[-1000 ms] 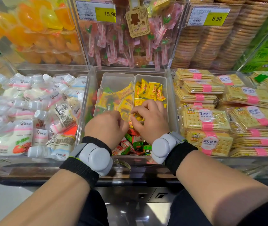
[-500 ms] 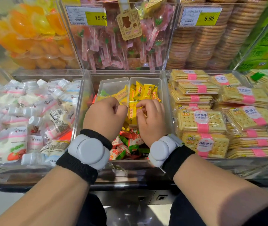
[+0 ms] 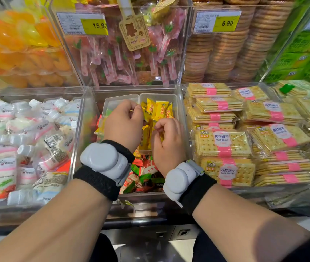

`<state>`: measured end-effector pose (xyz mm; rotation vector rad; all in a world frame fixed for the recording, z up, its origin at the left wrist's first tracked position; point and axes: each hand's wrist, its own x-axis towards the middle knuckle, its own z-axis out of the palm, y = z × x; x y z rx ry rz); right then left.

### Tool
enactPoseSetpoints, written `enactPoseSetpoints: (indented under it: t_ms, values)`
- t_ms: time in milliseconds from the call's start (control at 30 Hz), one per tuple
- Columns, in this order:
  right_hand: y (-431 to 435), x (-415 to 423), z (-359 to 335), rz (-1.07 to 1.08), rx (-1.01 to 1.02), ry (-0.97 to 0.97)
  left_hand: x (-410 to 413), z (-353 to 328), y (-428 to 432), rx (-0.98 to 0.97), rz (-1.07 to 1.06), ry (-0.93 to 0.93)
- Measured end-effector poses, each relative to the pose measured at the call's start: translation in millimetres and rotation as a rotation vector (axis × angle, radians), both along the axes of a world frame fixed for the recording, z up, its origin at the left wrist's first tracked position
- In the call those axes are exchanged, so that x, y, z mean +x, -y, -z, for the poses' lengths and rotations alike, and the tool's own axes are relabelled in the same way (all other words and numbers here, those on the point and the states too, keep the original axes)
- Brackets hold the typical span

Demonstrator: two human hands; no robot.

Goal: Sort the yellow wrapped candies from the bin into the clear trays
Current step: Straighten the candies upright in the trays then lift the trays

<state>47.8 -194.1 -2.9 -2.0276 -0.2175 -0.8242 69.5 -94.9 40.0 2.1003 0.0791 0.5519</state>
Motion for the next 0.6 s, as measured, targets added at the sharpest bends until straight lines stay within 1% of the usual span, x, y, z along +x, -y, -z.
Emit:
enactPoseSetpoints:
  t_ms: [167, 300, 467, 600]
  values:
    - [3, 1, 2, -0.016, 0.001, 0.005, 2, -5, 9, -0.104, 0.004, 0.044]
    - [4, 3, 3, -0.016, 0.029, -0.023, 6, -10, 15, -0.127, 0.002, 0.092]
    - [4, 7, 2, -0.01, 0.052, -0.06, 25, -5, 24, -0.152, 0.069, 0.009]
    - [4, 7, 1, -0.001, 0.064, -0.097, 37, 5, 28, -0.107, 0.104, -0.08]
